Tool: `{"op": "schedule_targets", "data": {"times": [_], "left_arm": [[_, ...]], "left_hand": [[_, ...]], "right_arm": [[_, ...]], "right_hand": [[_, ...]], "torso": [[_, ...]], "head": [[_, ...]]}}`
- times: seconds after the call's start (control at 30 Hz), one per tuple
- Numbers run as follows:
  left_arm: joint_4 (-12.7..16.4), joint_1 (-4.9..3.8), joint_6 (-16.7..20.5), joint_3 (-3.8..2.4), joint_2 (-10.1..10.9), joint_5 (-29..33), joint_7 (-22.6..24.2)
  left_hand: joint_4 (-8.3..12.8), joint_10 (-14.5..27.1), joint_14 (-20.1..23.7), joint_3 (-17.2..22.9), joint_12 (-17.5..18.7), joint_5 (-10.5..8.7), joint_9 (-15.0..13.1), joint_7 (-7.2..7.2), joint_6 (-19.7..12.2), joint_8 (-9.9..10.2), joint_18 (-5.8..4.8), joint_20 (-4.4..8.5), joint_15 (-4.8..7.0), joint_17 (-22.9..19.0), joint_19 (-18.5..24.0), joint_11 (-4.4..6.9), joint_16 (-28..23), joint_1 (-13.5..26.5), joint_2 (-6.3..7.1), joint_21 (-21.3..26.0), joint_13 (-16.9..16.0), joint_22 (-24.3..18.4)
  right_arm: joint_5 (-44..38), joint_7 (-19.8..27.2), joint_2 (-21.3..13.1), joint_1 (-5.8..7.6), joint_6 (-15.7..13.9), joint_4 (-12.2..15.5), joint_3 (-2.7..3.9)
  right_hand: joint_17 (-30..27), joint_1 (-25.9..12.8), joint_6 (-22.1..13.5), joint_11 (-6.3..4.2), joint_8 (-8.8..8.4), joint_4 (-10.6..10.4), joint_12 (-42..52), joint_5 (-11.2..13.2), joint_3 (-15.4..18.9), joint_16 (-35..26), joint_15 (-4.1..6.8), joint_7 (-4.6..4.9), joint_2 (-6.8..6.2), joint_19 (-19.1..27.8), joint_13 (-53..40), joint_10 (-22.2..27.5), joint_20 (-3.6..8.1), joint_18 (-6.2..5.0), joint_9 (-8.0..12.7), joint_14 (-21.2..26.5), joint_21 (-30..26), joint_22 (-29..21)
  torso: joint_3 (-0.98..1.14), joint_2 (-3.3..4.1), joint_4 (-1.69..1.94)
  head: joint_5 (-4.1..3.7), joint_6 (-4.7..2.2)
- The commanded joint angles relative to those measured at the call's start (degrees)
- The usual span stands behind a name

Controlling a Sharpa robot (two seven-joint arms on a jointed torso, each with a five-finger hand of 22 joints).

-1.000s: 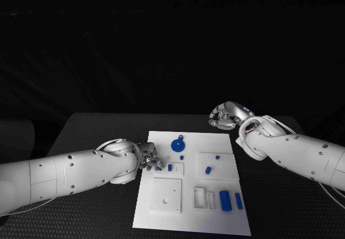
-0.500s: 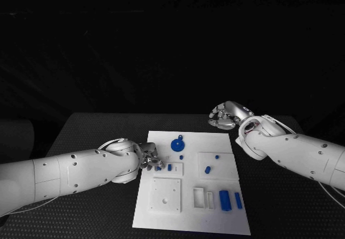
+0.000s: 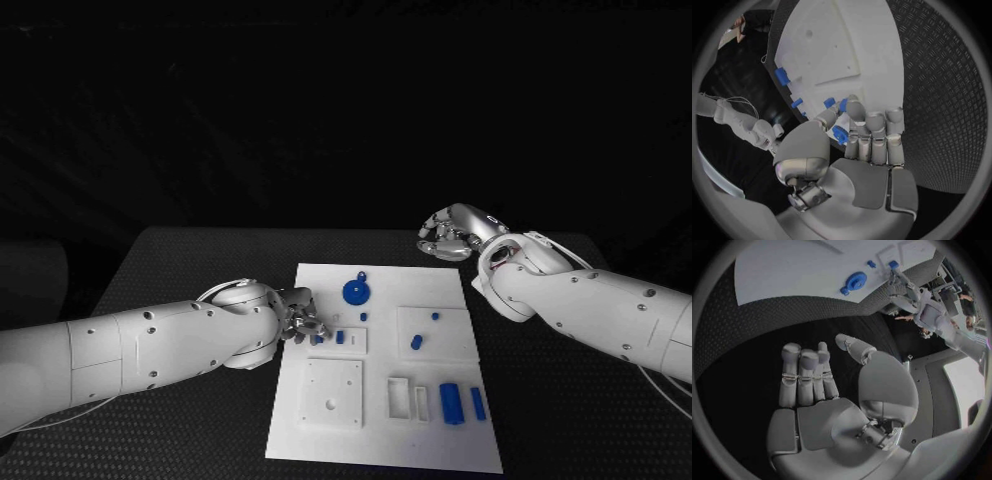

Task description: Assemble the parts on the task board

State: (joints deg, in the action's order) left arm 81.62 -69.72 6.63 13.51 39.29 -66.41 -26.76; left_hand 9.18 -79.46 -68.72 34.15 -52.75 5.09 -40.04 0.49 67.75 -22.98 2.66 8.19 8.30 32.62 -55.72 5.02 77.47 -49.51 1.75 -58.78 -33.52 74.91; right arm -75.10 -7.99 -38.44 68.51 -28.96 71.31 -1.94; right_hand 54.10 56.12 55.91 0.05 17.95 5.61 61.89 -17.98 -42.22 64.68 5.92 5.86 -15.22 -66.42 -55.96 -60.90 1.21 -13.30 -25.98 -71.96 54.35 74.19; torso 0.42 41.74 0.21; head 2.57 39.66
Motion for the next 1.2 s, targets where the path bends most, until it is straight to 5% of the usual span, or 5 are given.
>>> {"op": "schedule_targets", "data": {"times": [0.03,0.2,0.4,0.87,1.2], "left_arm": [[0.0,0.48,-1.4,0.29,-0.3,0.1,-0.2],[-0.2,0.48,-1.1,0.28,-0.2,0.1,-0.2],[-0.2,0.48,-0.7,0.28,-0.1,0.1,-0.2],[-0.4,0.48,-0.5,0.26,0.8,-0.4,-0.4],[-0.2,0.48,-0.3,0.24,1.2,-0.4,-0.2]], "left_hand": [[-1.7,0.2,-1.5,-0.5,0.3,-0.99,-0.2,0.25,-0.2,0.3,0.56,6.84,1.86,-0.1,-0.2,0.23,0.1,1.3,2.1,-0.1,-0.1,0.8],[-4.5,0.4,-1.4,-0.9,0.4,-1.97,-0.4,0.23,-0.3,0.4,0.72,6.95,2.05,-0.2,-0.1,0.26,0.0,3.4,5.34,0.1,-0.3,0.8],[-6.5,0.6,-1.2,-0.6,0.5,-2.06,-0.5,0.25,-0.5,0.4,0.83,7.03,2.16,-0.3,-0.1,0.24,0.0,3.9,7.24,0.2,-0.4,0.8],[-7.9,0.5,-1.2,-0.2,0.5,-2.06,-0.7,0.23,-0.5,0.3,0.88,7.08,2.21,-0.3,-0.2,0.27,0.1,3.9,8.23,0.1,-0.5,0.9],[-11.6,0.4,-1.3,0.7,0.5,-2.14,-1.1,0.2,-0.6,0.1,0.97,7.14,2.27,-0.3,-0.3,0.3,0.2,4.0,11.48,0.0,-0.7,0.9]], "right_arm": [[-0.2,0.5,0.0,-0.02,0.6,0.1,0.02],[-0.2,0.5,-0.1,-0.02,0.6,0.1,0.02],[-0.2,0.5,-0.1,-0.02,0.6,0.1,0.02],[-0.2,0.5,-0.2,-0.02,0.6,0.1,0.02],[-0.2,0.5,-0.2,-0.02,0.6,0.1,0.02]], "right_hand": [[0.1,-0.5,0.1,0.02,-0.09,0.2,0.4,-0.3,0.2,-0.3,0.16,0.63,0.05,0.2,0.1,0.4,0.23,-1.69,-0.1,0.0,-0.3,0.1],[0.1,-0.5,0.1,0.03,-0.09,0.2,0.4,-0.2,0.2,-0.3,0.16,0.64,0.03,0.2,0.1,0.4,0.23,-1.69,-0.1,0.0,-0.3,0.1],[0.1,-0.5,0.1,0.03,-0.1,0.2,0.4,-0.3,0.2,-0.3,0.16,0.64,0.03,0.2,0.1,0.4,0.23,-1.7,-0.1,0.0,-0.4,0.1],[0.1,-0.5,0.1,0.03,-0.11,0.2,0.4,-0.3,0.3,-0.3,0.15,0.64,0.01,0.2,0.1,0.4,0.23,-1.69,-0.1,0.0,-0.4,0.1],[0.1,-0.5,0.0,0.03,-0.12,0.2,0.4,-0.3,0.3,-0.3,0.15,0.65,0.01,0.2,0.1,0.4,0.23,-1.7,-0.1,0.0,-0.4,0.1]], "torso": [[0.01,-0.02,0.0],[0.01,0.0,0.0],[0.02,0.0,0.0],[0.0,-0.01,0.0],[-0.04,-0.01,0.08]], "head": [[-0.02,-0.06],[-0.1,-0.12],[-0.1,-0.22],[-0.17,-0.33],[-0.33,-0.34]]}}
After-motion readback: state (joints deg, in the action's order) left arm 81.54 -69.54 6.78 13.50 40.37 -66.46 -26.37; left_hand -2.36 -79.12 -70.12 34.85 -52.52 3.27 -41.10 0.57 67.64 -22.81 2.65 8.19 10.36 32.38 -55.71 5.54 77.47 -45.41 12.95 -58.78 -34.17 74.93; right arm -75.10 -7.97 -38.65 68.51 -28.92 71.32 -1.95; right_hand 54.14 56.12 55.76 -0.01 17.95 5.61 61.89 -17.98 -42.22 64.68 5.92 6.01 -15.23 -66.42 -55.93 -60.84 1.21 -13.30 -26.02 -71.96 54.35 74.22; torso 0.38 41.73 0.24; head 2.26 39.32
